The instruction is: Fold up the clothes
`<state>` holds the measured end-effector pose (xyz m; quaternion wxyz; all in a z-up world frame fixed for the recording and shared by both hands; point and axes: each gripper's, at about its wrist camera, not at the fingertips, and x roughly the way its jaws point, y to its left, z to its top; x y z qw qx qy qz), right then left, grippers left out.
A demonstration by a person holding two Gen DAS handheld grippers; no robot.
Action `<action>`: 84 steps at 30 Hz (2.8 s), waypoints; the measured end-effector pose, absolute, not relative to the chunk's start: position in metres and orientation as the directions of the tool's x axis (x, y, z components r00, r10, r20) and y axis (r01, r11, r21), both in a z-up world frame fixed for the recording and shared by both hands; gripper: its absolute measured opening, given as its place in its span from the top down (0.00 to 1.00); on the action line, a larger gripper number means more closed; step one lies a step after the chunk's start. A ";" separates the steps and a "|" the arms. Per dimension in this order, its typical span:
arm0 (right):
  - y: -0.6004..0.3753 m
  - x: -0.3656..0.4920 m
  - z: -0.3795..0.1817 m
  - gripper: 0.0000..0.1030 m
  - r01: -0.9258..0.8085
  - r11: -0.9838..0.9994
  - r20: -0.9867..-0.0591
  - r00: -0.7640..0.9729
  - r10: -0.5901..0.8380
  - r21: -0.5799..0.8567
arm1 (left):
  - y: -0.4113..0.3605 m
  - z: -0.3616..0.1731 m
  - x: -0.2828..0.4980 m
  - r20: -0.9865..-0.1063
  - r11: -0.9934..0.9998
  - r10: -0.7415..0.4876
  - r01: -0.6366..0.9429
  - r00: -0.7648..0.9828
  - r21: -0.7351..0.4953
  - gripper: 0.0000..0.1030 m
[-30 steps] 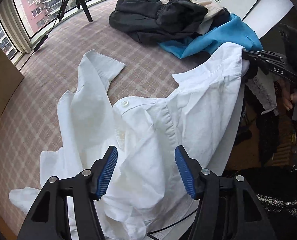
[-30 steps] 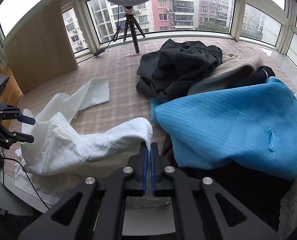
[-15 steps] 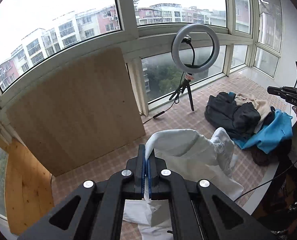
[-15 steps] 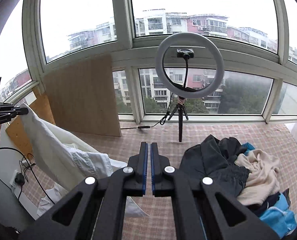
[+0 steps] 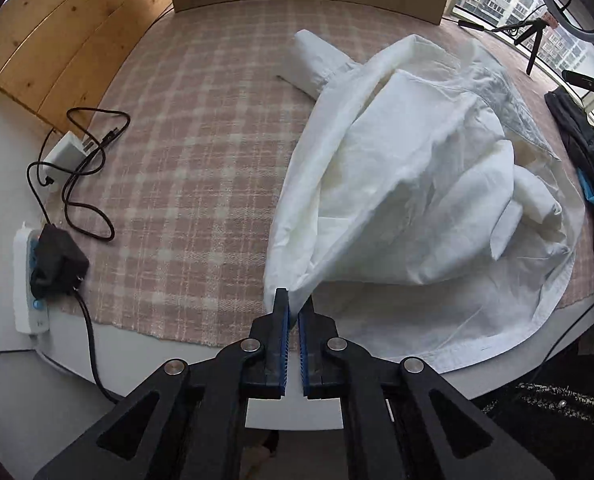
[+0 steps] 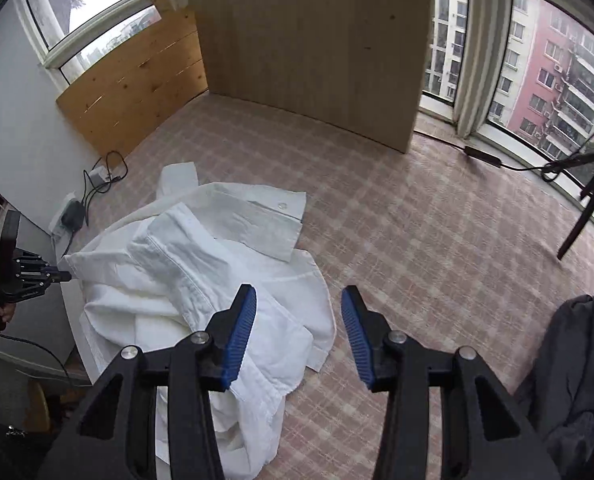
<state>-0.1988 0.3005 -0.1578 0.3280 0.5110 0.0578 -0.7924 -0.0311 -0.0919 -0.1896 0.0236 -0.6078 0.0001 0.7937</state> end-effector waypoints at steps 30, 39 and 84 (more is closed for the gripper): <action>0.344 -0.152 -0.072 0.96 0.603 -0.798 -0.809 -0.474 -0.347 -0.011 | 0.059 -0.122 -0.120 -0.926 -0.808 0.176 -0.586 -0.335 0.059 0.58; 0.376 -0.145 -0.066 0.96 0.423 -0.906 -0.806 -0.538 -0.247 -0.005 | 0.094 -0.099 -0.102 -0.925 -0.645 0.253 -0.762 -0.285 0.058 0.56; 0.477 -0.150 -0.150 0.96 0.215 -0.941 -0.876 -0.357 -0.324 0.261 | 0.239 -0.204 -0.020 -0.896 -0.646 0.109 -0.715 -0.431 0.266 0.63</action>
